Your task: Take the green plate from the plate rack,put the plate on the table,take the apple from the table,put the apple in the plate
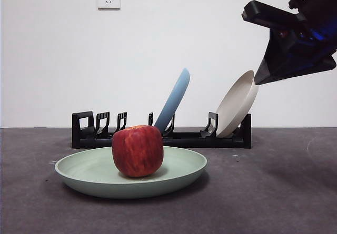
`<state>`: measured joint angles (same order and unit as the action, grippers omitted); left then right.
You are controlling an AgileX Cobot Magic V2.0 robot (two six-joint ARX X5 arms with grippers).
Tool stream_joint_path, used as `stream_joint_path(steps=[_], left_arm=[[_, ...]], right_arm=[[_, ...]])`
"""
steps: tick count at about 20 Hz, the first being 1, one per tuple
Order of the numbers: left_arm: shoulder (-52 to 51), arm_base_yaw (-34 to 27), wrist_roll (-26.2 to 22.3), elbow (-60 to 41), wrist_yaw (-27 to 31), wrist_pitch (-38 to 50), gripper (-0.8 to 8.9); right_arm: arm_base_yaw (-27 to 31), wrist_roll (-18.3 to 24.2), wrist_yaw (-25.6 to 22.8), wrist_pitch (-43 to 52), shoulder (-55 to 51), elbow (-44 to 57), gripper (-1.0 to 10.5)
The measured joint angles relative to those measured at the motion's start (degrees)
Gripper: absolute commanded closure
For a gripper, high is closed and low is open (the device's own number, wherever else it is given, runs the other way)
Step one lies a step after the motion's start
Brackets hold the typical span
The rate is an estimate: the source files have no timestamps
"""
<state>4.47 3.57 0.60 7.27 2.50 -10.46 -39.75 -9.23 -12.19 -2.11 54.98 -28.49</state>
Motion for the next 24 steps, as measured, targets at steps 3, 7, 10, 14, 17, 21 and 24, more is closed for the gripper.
stream_joint_path(steps=[3,7,10,14,17,21,24], left_arm=[[-2.4,-0.6,0.0,-5.1,-1.2,3.1,8.14],[-4.2,-0.9,0.0,-6.3,-5.6,1.5,8.14],[-4.2,-0.9,0.0,-6.3,-5.7,0.0,8.14],[-4.2,-0.9,0.0,-6.3,-5.7,0.0,8.14],[-4.2,-0.9,0.0,-6.3,-5.7,0.0,8.14],[-4.2,-0.9,0.0,-6.3,-5.7,0.0,8.14],[-4.2,-0.9,0.0,-6.3,-5.7,0.0,8.14]], right_arm=[[0.0,0.0,0.0,0.0,0.0,0.0,9.5],[0.0,0.0,0.0,0.0,0.0,0.0,9.5],[0.0,0.0,0.0,0.0,0.0,0.0,9.5],[0.0,0.0,0.0,0.0,0.0,0.0,9.5],[0.0,0.0,0.0,0.0,0.0,0.0,9.5],[0.0,0.0,0.0,0.0,0.0,0.0,9.5],[0.0,0.0,0.0,0.0,0.0,0.0,9.5]])
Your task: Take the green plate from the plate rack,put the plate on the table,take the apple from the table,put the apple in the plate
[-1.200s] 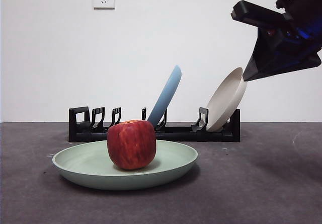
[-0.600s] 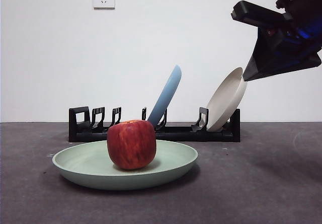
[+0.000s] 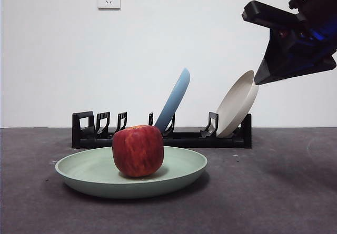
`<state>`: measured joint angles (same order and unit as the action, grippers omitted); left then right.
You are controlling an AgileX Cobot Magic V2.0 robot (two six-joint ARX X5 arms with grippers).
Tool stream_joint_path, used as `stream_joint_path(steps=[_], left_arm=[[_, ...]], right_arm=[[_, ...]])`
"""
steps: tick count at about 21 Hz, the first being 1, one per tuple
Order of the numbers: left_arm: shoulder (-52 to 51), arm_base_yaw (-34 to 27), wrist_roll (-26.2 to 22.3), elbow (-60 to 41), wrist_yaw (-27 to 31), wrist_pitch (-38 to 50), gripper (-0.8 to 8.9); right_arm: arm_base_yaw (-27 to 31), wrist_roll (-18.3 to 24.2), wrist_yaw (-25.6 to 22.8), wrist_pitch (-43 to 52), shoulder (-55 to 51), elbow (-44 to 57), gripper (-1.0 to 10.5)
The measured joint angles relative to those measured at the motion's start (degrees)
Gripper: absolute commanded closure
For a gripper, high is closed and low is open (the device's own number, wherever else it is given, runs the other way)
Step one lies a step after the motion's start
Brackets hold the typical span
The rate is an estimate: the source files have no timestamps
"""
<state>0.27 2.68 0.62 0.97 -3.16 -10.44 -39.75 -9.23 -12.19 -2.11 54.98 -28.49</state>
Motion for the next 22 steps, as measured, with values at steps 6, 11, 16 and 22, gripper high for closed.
stream_joint_path(steps=[6,11,16,22], left_arm=[[0.0,0.0,0.0,0.0,0.0,0.0,8.14],[0.0,0.0,0.0,0.0,0.0,0.0,8.14],[0.0,0.0,0.0,0.0,0.0,0.0,8.14],[0.0,0.0,0.0,0.0,0.0,0.0,8.14]], right_arm=[[1.3,0.6,-1.1,-8.7,-7.3,0.0,9.5],[13.7,2.7,-1.3,-16.2,-24.0,0.0,9.5],[32.1,6.9,8.9,-16.5,-35.3,0.0,9.5],[38.4,11.6,15.1,-14.4,-42.8,6.2,9.5]])
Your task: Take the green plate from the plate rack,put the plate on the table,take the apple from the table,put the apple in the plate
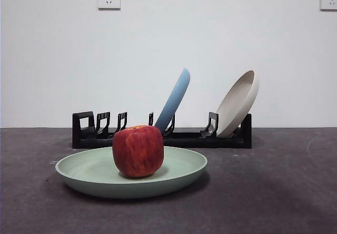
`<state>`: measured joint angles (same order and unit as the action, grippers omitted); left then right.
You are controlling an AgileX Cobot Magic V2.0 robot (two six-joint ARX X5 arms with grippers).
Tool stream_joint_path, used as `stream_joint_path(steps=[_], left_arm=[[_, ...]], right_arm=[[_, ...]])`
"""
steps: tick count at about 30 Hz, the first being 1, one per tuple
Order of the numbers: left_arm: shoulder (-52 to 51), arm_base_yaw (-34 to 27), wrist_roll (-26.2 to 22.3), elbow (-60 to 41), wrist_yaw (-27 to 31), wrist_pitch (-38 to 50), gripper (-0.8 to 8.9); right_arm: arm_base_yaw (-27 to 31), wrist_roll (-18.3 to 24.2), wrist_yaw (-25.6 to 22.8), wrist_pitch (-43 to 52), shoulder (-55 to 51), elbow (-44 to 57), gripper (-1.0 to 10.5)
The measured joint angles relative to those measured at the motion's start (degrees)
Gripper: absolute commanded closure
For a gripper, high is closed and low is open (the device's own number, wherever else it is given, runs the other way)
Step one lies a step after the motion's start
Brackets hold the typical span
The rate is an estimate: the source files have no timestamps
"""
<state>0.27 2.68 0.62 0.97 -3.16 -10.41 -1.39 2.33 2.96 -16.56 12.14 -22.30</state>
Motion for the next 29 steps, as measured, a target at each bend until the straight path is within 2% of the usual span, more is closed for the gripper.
stream_joint_path(steps=[7,12,29], left_arm=[[0.0,0.0,0.0,0.0,0.0,0.0,8.14],[0.0,0.0,0.0,0.0,0.0,0.0,8.14],[0.0,0.0,0.0,0.0,0.0,0.0,8.14]], right_arm=[[0.2,0.3,0.1,8.1,-5.1,11.6,9.5],[0.2,0.3,0.1,8.5,-8.7,16.9,9.5],[0.2,-2.1,0.0,6.7,-11.9,21.3,9.5]])
